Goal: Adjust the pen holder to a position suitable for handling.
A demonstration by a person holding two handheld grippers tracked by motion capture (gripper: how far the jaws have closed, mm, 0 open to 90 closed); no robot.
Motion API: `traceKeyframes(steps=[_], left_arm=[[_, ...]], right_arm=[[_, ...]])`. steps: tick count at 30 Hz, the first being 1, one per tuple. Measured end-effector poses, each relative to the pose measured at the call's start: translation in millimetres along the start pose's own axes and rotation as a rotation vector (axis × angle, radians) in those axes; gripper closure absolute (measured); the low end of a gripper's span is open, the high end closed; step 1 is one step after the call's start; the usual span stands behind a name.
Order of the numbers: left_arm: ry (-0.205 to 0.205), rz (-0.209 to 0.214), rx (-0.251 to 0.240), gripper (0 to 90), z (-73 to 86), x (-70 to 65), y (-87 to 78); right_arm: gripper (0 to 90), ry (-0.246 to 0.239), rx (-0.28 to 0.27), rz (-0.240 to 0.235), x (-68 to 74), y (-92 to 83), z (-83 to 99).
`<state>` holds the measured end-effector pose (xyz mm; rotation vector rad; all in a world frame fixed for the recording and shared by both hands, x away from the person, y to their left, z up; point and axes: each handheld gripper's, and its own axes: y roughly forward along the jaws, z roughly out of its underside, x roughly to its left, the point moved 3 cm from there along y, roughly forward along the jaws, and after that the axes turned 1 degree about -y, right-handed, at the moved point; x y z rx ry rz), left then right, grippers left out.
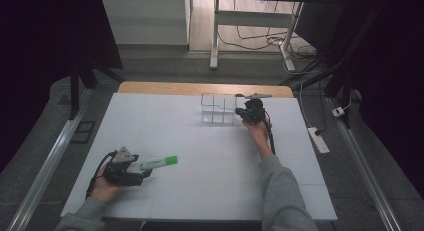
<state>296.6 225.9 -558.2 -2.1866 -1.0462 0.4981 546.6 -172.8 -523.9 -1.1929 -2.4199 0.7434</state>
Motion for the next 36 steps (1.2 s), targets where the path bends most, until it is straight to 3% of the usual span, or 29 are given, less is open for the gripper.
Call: traceKeyframes(steps=[23, 34, 36], left_arm=[[-0.001, 0.003, 0.004, 21.7, 0.5, 0.6, 0.3], [-0.001, 0.001, 0.006, 21.5, 0.9, 0.7, 0.4], [-0.001, 0.001, 0.005, 21.5, 0.9, 0.7, 0.2]], right_arm=[[89.1, -0.024, 0.006, -0.031, 21.4, 15.6, -6.5], [89.1, -0.029, 0.008, -0.037, 22.4, 16.6, -5.8], [89.1, -0.042, 0.015, -0.021, 22.6, 14.5, -6.1]])
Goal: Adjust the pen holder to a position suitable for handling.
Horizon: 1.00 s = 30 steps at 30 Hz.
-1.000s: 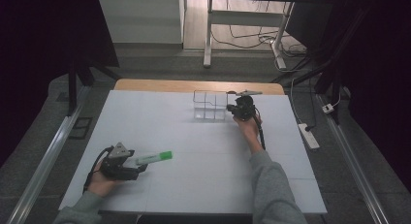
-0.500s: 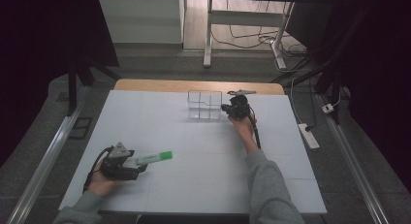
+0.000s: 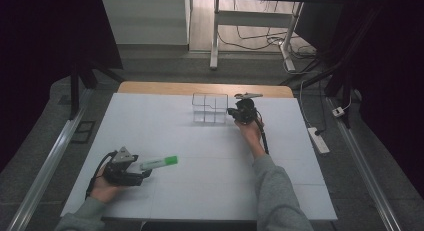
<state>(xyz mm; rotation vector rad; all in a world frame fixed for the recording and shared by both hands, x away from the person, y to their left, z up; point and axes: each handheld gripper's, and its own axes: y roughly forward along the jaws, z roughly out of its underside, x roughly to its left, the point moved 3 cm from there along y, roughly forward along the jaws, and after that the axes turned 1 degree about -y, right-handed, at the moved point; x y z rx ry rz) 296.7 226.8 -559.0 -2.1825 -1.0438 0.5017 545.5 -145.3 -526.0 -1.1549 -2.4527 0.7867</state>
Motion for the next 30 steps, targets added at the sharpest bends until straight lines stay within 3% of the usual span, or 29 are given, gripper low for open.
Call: traceKeyframes(steps=[7, 22, 24, 25, 28, 30], left_arm=[[-0.001, -0.002, 0.001, 21.4, 0.3, 0.3, -0.4], [0.002, -0.009, 0.002, 21.5, 0.0, 0.2, -1.1], [0.001, -0.009, 0.001, 21.5, -0.1, 0.3, -1.2], [0.002, -0.009, 0.001, 21.5, 0.0, 0.4, -1.2], [0.002, -0.01, 0.004, 21.5, 0.0, 0.6, -0.6], [0.0, -0.01, 0.004, 21.5, -0.2, 0.5, 0.0]], right_arm=[[89.1, -0.009, 0.007, -0.001, -1.5, -10.9, 2.5], [89.0, -0.031, -0.014, -0.02, -5.7, -65.6, 22.1], [80.1, -0.046, -0.007, -0.038, -3.0, -76.0, 29.9], [80.1, -0.046, -0.007, -0.038, -3.0, -76.0, 29.9], [66.1, -0.029, -0.028, -0.056, -1.8, -93.1, 41.0], [63.2, -0.03, -0.029, -0.059, -1.3, -96.9, 43.8]])
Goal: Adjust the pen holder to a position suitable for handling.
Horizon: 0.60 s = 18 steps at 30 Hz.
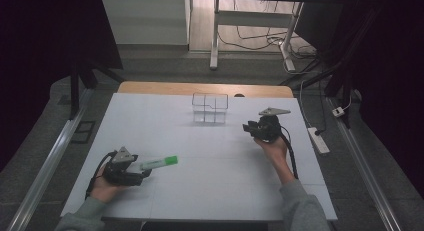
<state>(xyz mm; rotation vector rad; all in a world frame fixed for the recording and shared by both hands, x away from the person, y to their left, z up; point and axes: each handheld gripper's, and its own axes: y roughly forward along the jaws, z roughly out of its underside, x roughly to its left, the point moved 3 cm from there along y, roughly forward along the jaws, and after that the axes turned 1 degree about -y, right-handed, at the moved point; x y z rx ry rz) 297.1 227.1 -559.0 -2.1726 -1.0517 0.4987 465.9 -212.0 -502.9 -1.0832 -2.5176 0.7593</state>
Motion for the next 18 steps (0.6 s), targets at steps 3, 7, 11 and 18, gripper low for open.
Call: traceKeyframes(steps=[3, 7, 11, 18], left_arm=[[0.0, -0.001, -0.002, 21.5, -0.2, 0.2, -0.5], [-0.004, 0.002, -0.003, 21.5, -0.1, 1.0, -0.2], [-0.01, 0.002, -0.012, 21.7, -0.6, 1.9, -0.4], [-0.019, 0.004, -0.017, 21.7, -1.3, 2.0, -0.4]], right_arm=[[53.0, -0.015, 0.001, -0.004, 5.6, -20.2, 12.5], [46.1, -0.03, 0.007, -0.008, 12.6, -37.2, 27.2], [41.0, -0.039, 0.012, -0.015, 19.0, -56.0, 40.7], [37.3, -0.058, 0.017, -0.033, 27.3, -80.5, 61.0]])
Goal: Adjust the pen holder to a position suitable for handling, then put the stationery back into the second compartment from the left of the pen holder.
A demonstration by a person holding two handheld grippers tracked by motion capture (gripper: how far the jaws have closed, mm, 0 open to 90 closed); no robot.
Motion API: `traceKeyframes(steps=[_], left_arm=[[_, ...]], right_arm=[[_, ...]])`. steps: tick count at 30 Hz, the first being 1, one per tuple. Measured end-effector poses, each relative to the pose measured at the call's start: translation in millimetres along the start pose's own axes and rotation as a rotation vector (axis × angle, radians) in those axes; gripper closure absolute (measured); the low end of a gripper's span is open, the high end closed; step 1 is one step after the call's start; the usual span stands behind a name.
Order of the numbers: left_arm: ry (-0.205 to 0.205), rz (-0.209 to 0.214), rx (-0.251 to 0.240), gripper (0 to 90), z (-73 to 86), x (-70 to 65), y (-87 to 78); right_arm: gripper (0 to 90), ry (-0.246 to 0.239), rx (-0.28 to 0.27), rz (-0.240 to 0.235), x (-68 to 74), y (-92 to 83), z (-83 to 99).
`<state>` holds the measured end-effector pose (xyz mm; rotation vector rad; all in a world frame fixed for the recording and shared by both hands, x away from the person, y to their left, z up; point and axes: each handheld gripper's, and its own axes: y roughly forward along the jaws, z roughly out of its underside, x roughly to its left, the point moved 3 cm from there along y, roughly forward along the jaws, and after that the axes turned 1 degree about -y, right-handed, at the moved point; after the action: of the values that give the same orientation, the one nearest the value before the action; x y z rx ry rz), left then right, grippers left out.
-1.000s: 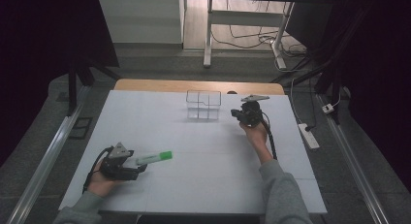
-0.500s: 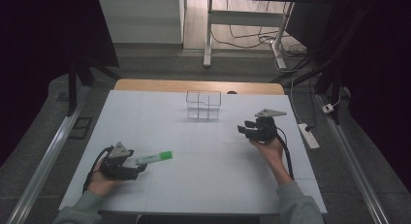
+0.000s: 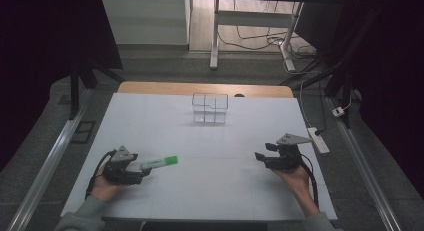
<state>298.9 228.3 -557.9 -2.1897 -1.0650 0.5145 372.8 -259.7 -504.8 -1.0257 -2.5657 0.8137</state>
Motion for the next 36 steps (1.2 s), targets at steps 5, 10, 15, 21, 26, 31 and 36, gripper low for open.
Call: traceKeyframes(steps=[5, 10, 15, 21, 26, 31, 36], left_arm=[[-0.002, 0.005, -0.003, 21.6, -0.4, -0.7, -1.0], [-0.006, 0.015, -0.012, 22.2, -2.4, -1.3, -1.8], [-0.003, 0.02, -0.021, 22.4, -5.1, -3.5, -3.9], [0.003, 0.03, -0.02, 22.4, -9.0, -5.8, -5.4], [0.021, 0.037, -0.011, 22.8, -17.1, -8.6, -7.0], [0.058, 0.058, 0.007, 23.4, -25.8, -13.0, -10.0], [0.088, 0.079, 0.034, 23.3, -33.1, -16.8, -8.3]], right_arm=[[35.4, -0.024, 0.001, 0.0, 4.0, -11.3, 11.0], [33.7, -0.028, 0.003, -0.023, 6.6, -17.1, 19.0], [33.0, -0.046, 0.004, -0.034, 7.4, -19.2, 23.0], [31.8, -0.06, -0.004, -0.033, 8.7, -20.8, 24.0], [31.6, -0.059, 0.001, -0.033, 9.4, -22.6, 26.7], [31.1, -0.038, -0.016, -0.058, 10.3, -22.8, 26.9], [31.1, -0.058, 0.0, -0.054, 11.6, -20.9, 28.1]])
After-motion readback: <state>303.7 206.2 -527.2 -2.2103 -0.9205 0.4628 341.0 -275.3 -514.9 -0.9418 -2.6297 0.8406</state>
